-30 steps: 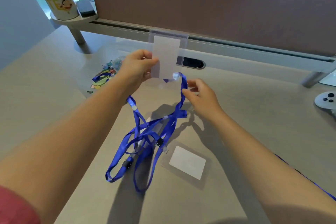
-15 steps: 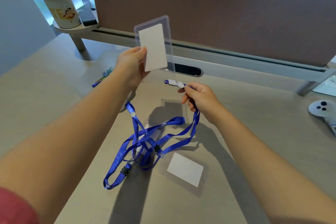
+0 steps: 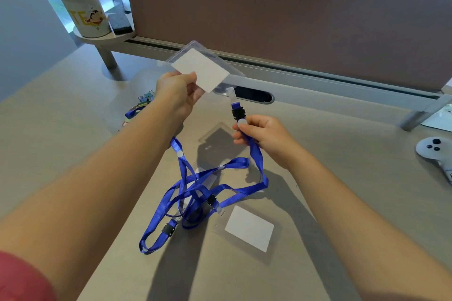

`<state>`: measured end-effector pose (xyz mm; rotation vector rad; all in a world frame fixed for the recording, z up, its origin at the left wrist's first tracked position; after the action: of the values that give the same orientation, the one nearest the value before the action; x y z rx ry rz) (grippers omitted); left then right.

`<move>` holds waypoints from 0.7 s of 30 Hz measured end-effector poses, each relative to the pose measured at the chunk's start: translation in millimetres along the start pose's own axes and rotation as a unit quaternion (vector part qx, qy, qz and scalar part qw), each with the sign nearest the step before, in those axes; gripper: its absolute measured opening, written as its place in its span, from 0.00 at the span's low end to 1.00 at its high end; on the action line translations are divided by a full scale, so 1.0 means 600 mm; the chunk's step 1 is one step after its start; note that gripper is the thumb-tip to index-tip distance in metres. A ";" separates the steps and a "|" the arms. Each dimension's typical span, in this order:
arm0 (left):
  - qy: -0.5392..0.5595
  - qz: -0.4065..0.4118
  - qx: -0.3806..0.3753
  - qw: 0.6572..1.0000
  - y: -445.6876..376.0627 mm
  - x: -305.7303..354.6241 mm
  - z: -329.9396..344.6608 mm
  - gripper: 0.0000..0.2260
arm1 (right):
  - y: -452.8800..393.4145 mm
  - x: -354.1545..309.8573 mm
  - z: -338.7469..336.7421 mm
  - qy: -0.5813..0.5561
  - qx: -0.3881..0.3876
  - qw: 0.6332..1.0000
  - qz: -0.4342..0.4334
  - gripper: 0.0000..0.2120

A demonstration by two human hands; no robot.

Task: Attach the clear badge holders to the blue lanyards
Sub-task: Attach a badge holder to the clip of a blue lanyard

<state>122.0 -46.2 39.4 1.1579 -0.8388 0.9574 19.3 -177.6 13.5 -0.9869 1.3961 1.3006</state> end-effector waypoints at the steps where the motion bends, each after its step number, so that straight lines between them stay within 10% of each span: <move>1: -0.003 -0.003 0.009 1.000 -0.002 -0.004 -0.007 0.12 | 0.002 -0.002 -0.003 -0.009 0.008 1.000 -0.001 0.09; 13: -0.074 -0.104 0.031 0.991 0.004 -0.099 -0.044 0.03 | 0.011 -0.034 -0.034 0.032 0.092 0.995 -0.031 0.12; 16: -0.193 -0.104 0.033 0.975 0.008 -0.104 -0.043 0.22 | 0.006 -0.037 -0.030 0.058 0.098 0.993 -0.029 0.13; 21: -0.356 -0.073 0.008 0.932 0.015 -0.091 -0.029 0.25 | 0.003 -0.050 -0.025 0.148 0.089 0.983 -0.056 0.11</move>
<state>94.3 -37.3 -11.0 1.5880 -1.2953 0.4023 22.6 -193.6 42.6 -1.1509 1.6267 0.9545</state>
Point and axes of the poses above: each hand's wrist, its own y-axis away from the middle knuckle, its own z-axis out of the palm, x = y × z, the point moved 8 cm from there along -y, towards the middle knuckle, and after that the axes turned 11 degrees about -y, right-handed, at the moved point
